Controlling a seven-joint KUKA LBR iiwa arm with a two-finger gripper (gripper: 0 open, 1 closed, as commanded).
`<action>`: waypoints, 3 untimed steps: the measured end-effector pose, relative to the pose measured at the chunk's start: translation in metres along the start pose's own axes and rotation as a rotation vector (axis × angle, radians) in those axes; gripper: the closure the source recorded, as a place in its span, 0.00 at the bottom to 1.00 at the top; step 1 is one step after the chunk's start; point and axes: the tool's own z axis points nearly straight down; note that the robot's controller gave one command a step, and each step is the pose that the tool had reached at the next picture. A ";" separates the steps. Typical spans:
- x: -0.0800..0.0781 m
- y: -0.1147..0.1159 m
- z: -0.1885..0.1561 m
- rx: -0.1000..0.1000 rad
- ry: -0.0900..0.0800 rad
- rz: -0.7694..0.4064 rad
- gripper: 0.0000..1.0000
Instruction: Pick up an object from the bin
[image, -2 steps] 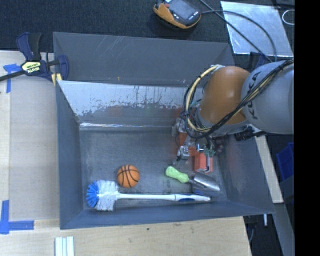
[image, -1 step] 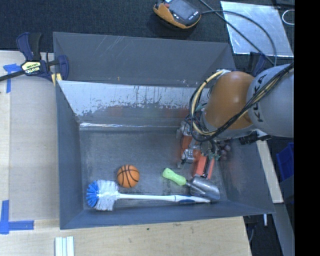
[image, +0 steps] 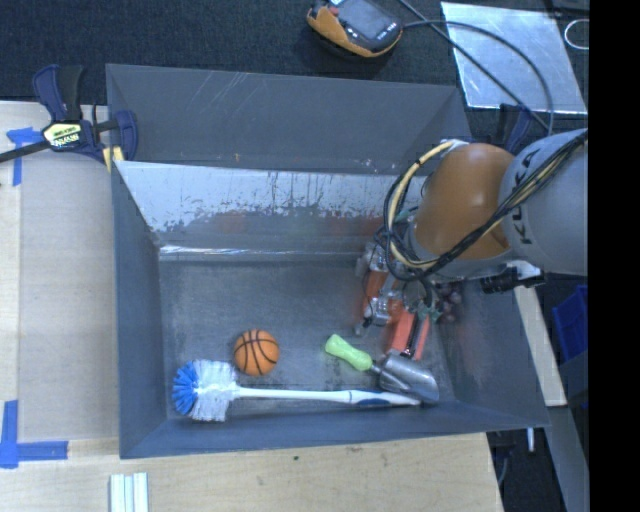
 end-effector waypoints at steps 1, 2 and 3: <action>0.029 -0.036 -0.001 0.009 -0.005 0.004 0.00; 0.019 -0.018 0.001 -0.001 -0.006 0.028 0.00; 0.046 -0.029 -0.076 0.008 -0.007 -0.012 0.00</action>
Offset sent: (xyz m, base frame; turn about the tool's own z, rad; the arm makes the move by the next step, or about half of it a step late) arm -0.0238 -0.0141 -0.0022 0.0302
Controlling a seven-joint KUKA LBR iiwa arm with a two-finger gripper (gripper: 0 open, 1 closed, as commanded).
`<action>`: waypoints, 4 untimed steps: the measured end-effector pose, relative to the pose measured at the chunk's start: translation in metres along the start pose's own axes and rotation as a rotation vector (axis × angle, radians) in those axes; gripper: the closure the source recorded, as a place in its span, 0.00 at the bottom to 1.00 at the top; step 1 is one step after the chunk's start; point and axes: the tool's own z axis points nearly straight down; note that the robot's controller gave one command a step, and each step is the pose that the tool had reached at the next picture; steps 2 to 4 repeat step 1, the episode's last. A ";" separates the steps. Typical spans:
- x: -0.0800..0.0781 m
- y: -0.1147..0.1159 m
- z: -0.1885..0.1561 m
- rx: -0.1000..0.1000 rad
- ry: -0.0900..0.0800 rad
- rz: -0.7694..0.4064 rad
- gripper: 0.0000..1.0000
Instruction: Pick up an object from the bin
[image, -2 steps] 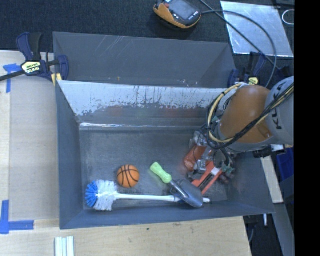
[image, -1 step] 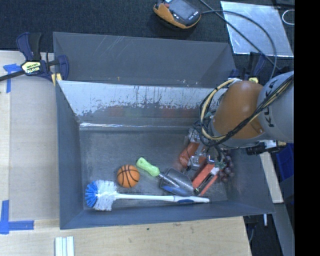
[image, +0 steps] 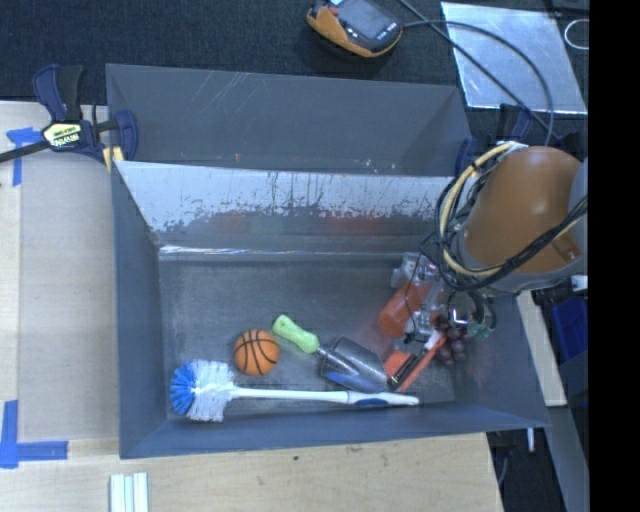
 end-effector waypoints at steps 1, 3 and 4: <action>-0.027 0.008 0.076 -0.012 -0.005 -0.019 1.00; -0.027 0.008 0.076 -0.012 -0.005 -0.019 1.00; -0.027 0.008 0.076 -0.012 -0.005 -0.019 1.00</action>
Offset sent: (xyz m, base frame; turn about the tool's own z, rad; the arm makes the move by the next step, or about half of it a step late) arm 0.0000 0.0000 0.0000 0.0000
